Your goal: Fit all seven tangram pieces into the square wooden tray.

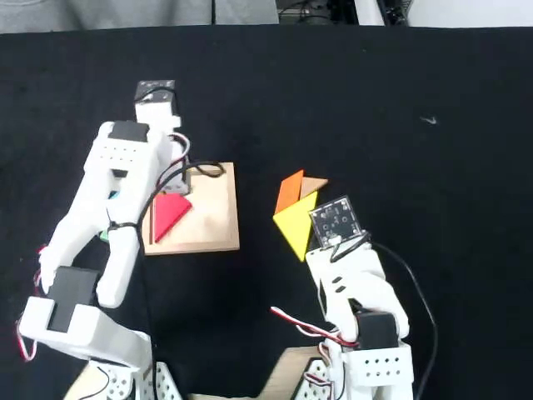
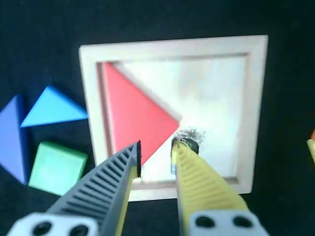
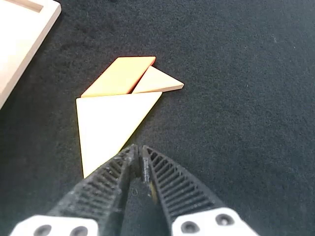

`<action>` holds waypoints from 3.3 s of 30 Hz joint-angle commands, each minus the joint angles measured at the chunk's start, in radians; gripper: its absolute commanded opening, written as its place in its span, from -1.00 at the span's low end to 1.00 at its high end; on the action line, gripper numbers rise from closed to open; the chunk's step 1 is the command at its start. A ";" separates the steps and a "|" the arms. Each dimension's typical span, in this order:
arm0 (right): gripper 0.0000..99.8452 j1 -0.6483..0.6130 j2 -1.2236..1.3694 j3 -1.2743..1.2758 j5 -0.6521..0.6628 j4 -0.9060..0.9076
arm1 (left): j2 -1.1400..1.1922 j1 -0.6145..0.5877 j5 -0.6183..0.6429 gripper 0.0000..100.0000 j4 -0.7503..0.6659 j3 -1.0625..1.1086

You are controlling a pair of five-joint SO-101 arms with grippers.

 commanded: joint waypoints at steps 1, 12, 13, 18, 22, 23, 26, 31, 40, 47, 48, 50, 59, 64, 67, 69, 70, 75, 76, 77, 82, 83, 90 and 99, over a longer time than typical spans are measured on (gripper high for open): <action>-0.98 -0.009 -0.079 -0.001 0.008 0.005 | 0.008 0.068 0.008 -0.76 -0.072 -0.041; -0.98 -0.009 -0.079 -0.001 0.008 0.005 | 0.170 0.133 -0.002 -0.85 -0.216 -0.012; -0.98 -0.009 -0.079 -0.001 0.008 0.005 | 0.180 0.131 -0.002 -0.87 -0.222 -0.012; -0.98 -0.009 -0.079 -0.001 0.008 0.005 | 0.207 0.105 -0.003 -0.87 -0.229 -0.028; -0.98 -0.009 -0.079 -0.001 0.008 0.005 | 0.239 0.096 -0.012 -0.88 -0.227 -0.027; -0.98 -0.009 -0.079 -0.001 0.008 0.005 | 0.250 0.096 -0.032 -0.88 -0.227 -0.025; -0.98 -0.009 -0.079 -0.001 0.008 0.005 | 0.270 0.093 -0.055 -0.88 -0.226 -0.024; -0.98 -0.009 -0.079 -0.001 0.008 0.005 | 0.262 0.054 -0.058 -0.88 -0.195 -0.030; -0.98 -0.009 -0.079 -0.001 0.008 0.005 | 0.259 0.036 -0.058 -0.87 -0.054 -0.148; -0.98 -0.005 -0.087 -0.001 0.008 0.005 | 0.098 0.002 -0.058 -0.70 0.170 -0.355; -0.98 -0.005 -0.088 -0.001 0.008 0.005 | 0.054 -0.007 -0.058 -0.68 0.199 -0.380; -0.98 -0.005 -0.088 -0.004 0.008 0.003 | -0.046 -0.027 -0.060 -0.68 0.245 -0.414; -0.98 -0.009 -0.079 -0.170 0.066 0.143 | -0.390 -0.216 -0.184 -0.68 0.331 -0.191; -0.98 -0.009 -0.077 -0.223 0.074 0.149 | -0.552 -0.383 -0.281 -0.68 0.192 0.151; -0.96 -0.009 -0.053 -0.297 0.078 0.149 | -0.712 -0.450 -0.295 -0.68 0.063 0.380; -0.92 -0.009 0.018 -0.367 0.081 0.149 | -0.822 -0.484 -0.293 -0.68 -0.017 0.529; -0.91 -0.009 0.068 -0.407 0.081 0.147 | -0.868 -0.495 -0.293 -0.68 -0.052 0.598; -0.91 -0.035 0.440 -0.633 0.077 0.146 | -1.022 -0.509 -0.292 -0.68 -0.253 0.903; -0.91 -0.061 0.519 -0.676 0.075 0.152 | -1.025 -0.509 -0.290 -0.68 -0.301 0.952; -0.91 -0.089 0.599 -0.710 0.074 0.153 | -1.023 -0.509 -0.285 -0.68 -0.345 0.995; -0.90 -0.272 0.921 -0.822 -0.068 0.101 | -1.034 -0.568 -0.196 -0.68 -0.457 1.101; -0.90 -0.298 0.972 -0.839 -0.117 0.072 | -1.033 -0.593 -0.192 -0.68 -0.463 1.099; -0.59 -0.322 1.319 -0.941 -0.396 -0.035 | -1.034 -0.616 -0.192 -0.68 -0.509 1.139; -0.58 -0.239 1.662 -1.052 -0.595 -0.091 | -1.033 -0.613 -0.192 -0.68 -0.532 1.148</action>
